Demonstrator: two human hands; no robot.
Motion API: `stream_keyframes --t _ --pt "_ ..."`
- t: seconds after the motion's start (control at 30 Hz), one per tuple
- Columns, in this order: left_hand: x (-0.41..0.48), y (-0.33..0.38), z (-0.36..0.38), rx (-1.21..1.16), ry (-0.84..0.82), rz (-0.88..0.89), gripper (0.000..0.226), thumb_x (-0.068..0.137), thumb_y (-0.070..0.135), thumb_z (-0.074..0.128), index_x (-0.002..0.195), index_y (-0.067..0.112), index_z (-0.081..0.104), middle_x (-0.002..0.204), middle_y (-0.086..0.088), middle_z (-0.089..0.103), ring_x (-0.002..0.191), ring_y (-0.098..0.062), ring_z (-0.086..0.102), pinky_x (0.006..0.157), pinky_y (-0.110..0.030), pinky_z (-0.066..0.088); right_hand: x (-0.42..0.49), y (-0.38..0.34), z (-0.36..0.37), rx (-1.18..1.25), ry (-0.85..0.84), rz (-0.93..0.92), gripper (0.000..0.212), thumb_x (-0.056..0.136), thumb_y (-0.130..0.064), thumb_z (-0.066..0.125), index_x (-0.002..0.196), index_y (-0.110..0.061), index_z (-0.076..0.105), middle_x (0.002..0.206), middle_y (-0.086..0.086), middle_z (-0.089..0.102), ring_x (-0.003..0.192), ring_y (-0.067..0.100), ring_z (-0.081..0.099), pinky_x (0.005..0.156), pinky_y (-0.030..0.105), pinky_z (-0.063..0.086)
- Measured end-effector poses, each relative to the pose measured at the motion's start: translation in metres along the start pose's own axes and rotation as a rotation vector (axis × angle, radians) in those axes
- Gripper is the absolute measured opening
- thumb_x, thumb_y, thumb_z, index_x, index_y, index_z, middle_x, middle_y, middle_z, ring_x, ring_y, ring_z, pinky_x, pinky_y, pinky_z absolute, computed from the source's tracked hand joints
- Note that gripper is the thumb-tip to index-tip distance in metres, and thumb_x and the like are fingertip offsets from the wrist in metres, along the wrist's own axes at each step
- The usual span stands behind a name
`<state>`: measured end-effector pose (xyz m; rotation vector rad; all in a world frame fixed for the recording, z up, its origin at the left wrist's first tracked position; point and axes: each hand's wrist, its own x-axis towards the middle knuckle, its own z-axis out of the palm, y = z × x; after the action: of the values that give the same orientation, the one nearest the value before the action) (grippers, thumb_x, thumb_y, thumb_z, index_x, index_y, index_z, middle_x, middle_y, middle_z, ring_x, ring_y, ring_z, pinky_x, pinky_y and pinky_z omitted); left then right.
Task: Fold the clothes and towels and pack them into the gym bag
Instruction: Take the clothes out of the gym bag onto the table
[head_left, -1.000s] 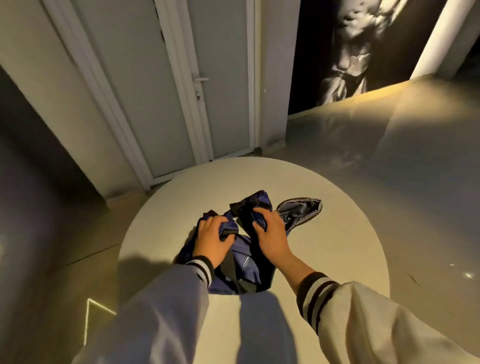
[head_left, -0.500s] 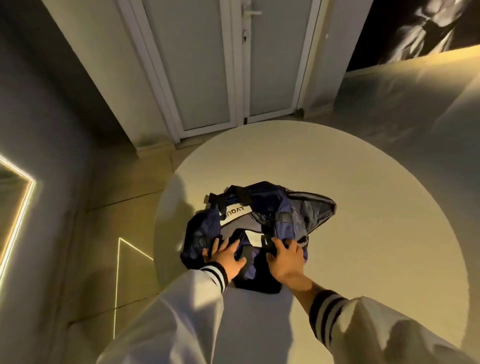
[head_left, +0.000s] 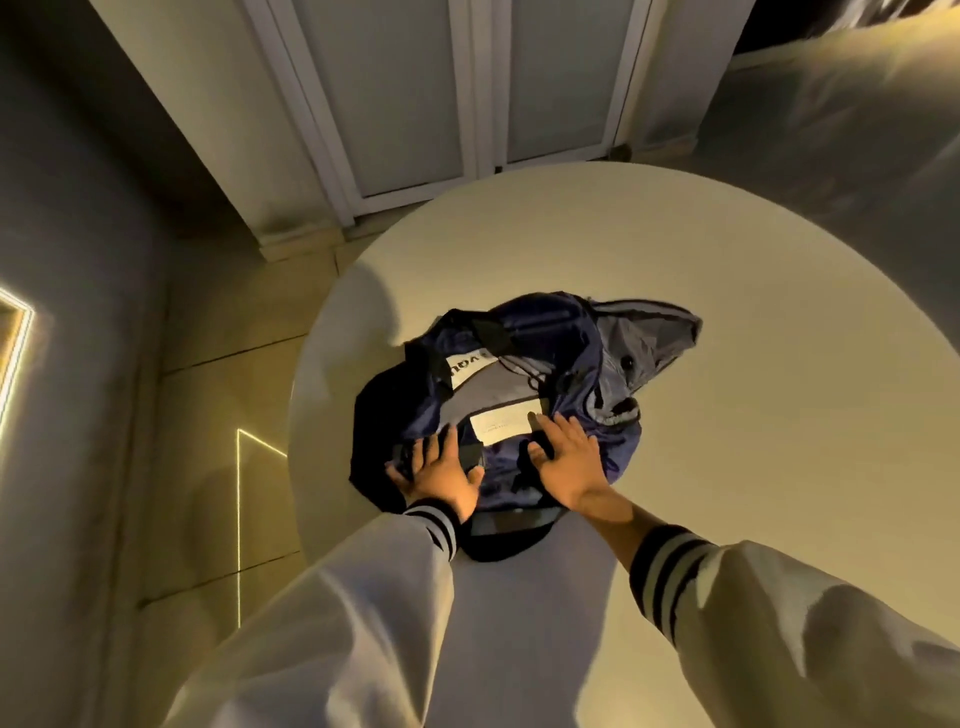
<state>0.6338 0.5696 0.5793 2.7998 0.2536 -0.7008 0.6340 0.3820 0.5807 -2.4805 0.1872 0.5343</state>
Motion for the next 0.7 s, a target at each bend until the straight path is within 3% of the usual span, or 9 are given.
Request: stream_keyframes --t 0.13,0.27,0.4,0.5,0.7 --pt "-0.023 0.031 -0.013 -0.017 0.190 0.098 0.073 0.094 0.028 0.055 0.155 0.035 0.016 0.162 0.003 0.021 0.148 -0.022 0.016 0.116 -0.051 0.013 -0.014 0.006 -0.004 0.105 0.172 -0.099 0.044 0.102 -0.023 0.052 0.145 -0.016 0.050 0.155 0.016 0.038 0.149 0.034 0.022 0.121 0.044 0.013" --pt "-0.066 0.080 -0.005 -0.177 0.170 0.328 0.051 0.095 0.027 0.054 0.144 0.034 0.043 0.155 0.008 0.034 0.142 -0.021 0.025 0.115 -0.042 0.022 -0.068 0.040 -0.023 0.158 0.305 -0.065 0.039 0.090 -0.019 0.054 0.124 -0.005 0.066 0.118 0.020 0.063 0.111 0.043 0.054 0.098 0.041 0.040" --pt "-0.125 0.144 0.030 -0.337 -0.050 0.534 0.037 0.096 0.019 0.055 0.133 0.024 0.058 0.138 -0.002 0.053 0.128 -0.027 0.047 0.108 -0.040 0.039 -0.152 0.103 -0.059 0.219 0.367 0.128 0.024 0.092 -0.005 0.057 0.111 0.004 0.068 0.105 0.025 0.068 0.101 0.045 0.060 0.088 0.046 0.047" --pt "-0.182 0.201 0.066 -0.335 -0.266 0.609 0.039 0.099 0.015 0.054 0.137 0.022 0.055 0.142 -0.004 0.051 0.131 -0.026 0.050 0.109 -0.037 0.041 -0.228 0.162 -0.077 0.328 0.430 0.316 0.033 0.100 -0.014 0.054 0.130 -0.003 0.062 0.126 0.019 0.065 0.121 0.035 0.057 0.099 0.035 0.041" --pt "-0.306 0.303 0.158 -0.206 -0.543 0.732 0.039 0.101 0.022 0.049 0.140 0.027 0.050 0.144 0.001 0.048 0.126 -0.019 0.052 0.097 -0.024 0.039 -0.368 0.284 -0.078 0.526 0.535 0.621 0.038 0.102 -0.020 0.049 0.139 -0.013 0.055 0.132 0.014 0.061 0.119 0.029 0.057 0.102 0.038 0.045"
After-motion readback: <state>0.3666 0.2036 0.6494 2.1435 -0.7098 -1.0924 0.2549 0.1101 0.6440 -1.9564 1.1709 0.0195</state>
